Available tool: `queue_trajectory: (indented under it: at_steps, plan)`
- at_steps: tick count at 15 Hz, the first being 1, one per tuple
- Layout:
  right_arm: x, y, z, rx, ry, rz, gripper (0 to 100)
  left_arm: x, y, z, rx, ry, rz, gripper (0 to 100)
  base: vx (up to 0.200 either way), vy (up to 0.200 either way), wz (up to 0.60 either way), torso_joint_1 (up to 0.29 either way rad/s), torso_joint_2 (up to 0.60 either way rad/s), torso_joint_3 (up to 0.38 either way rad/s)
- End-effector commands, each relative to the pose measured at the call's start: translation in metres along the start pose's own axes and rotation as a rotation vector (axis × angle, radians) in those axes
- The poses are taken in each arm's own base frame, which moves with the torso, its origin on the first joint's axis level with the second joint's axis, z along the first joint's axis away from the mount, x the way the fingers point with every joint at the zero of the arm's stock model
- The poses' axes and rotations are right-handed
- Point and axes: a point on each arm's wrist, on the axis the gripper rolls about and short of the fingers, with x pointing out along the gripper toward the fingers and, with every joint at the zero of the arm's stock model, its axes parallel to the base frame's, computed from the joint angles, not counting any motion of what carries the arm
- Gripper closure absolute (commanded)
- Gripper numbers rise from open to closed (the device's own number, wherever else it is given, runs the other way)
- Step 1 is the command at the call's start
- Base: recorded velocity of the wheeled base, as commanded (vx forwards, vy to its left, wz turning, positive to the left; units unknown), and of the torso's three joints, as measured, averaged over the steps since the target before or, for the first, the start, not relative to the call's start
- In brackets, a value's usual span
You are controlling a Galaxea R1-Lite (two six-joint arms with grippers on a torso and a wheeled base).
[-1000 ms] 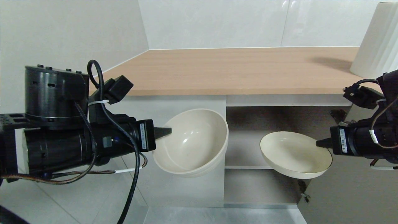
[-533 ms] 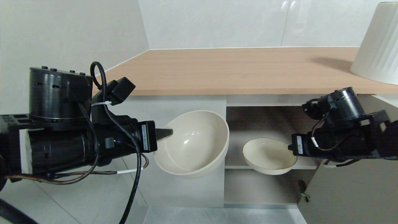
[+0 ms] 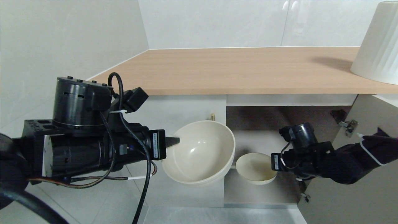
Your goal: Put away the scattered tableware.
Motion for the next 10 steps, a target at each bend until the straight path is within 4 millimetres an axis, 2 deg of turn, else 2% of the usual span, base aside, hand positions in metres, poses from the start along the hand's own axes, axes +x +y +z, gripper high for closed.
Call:
queue_trajectory:
  at_steps: [1,6,10]
  plan:
    - [0.039,-0.012,-0.014,0.019,-0.005,-0.066,100,0.002,0.001,-0.001,-0.001,0.008,0.003,100,0.000,0.000,0.00,0.000,0.00,0.000]
    - [0.080,-0.026,-0.016,0.049,-0.079,-0.169,100,0.004,0.000,-0.002,0.000,0.013,0.002,100,0.000,0.000,0.00,0.000,0.00,0.000]
    - [0.092,-0.034,-0.010,0.077,-0.124,-0.222,100,0.005,0.000,-0.002,-0.001,0.015,0.003,100,0.000,0.000,0.00,0.000,0.00,0.000]
